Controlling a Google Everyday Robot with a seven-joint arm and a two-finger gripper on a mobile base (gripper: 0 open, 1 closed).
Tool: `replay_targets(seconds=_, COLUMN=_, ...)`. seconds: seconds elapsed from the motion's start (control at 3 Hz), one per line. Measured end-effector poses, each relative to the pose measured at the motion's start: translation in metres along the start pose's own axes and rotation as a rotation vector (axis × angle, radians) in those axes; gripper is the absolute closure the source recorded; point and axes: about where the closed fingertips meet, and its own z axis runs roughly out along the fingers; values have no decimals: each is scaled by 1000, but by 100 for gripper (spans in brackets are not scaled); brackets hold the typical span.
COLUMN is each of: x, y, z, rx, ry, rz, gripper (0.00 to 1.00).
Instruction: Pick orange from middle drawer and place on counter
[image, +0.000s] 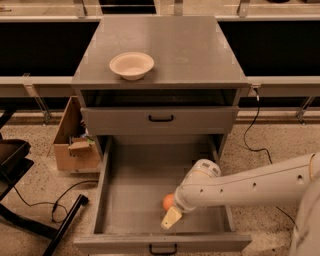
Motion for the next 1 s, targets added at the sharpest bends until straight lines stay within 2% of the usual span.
replay_targets(seconds=0.67, x=-15, y=-2, z=46, rx=-48, ry=-38, rz=24, gripper=0)
replay_targets(seconds=1.0, x=-20, y=7, z=73, rx=-93, ry=-61, rz=39, gripper=2)
